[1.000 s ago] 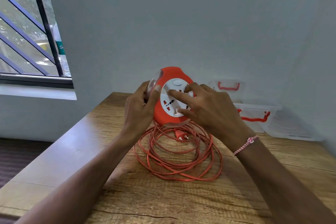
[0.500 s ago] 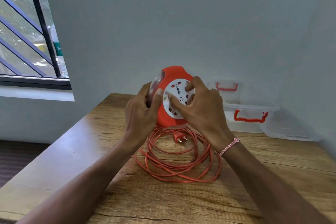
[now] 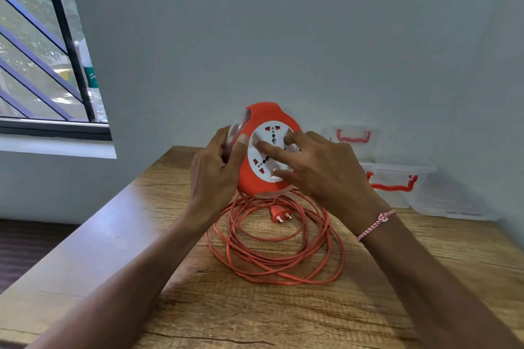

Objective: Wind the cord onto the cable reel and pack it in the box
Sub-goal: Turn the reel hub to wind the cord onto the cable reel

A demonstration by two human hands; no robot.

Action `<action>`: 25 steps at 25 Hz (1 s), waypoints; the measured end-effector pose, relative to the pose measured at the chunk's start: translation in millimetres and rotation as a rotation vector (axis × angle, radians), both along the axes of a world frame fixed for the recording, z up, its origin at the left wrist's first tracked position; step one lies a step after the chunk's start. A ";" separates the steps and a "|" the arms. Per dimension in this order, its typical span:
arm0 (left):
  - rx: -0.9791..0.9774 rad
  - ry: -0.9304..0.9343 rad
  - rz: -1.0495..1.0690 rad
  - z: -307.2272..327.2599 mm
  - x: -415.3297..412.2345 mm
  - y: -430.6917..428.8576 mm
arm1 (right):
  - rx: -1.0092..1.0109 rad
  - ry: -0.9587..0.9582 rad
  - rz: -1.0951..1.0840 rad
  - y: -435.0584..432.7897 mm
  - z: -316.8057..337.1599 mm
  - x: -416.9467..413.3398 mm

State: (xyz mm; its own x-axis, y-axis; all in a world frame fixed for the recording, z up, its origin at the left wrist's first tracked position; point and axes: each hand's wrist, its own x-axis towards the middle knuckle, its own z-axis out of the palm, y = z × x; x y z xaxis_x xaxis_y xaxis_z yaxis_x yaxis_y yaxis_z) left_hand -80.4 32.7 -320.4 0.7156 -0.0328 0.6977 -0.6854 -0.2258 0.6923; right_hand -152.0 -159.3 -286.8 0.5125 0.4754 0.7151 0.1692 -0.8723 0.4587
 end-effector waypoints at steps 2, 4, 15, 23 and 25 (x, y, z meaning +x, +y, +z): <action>0.006 -0.024 0.014 -0.7 -0.3 -0.3 | 0.057 -0.027 0.020 3.5 0.7 -0.7; 0.010 -0.051 0.036 -2.3 0.1 -1.2 | 0.181 -0.018 0.015 11.5 1.0 -0.5; -0.026 -0.025 0.081 0.0 1.7 -1.6 | 0.440 0.117 0.075 9.8 3.6 2.1; -0.067 0.011 0.005 6.1 -4.3 1.3 | -0.065 -0.068 -0.032 0.6 9.4 -1.6; -0.052 -0.003 0.006 7.2 -4.5 2.2 | -0.042 -0.066 0.007 0.6 8.5 -2.3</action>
State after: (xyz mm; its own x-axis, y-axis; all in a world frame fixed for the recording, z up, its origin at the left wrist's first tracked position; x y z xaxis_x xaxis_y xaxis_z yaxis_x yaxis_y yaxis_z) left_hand -84.9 34.9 -313.2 0.7133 0.0073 0.7008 -0.6866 -0.1935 0.7008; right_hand -154.3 -158.7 -278.3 0.4617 0.5091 0.7264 0.1439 -0.8510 0.5050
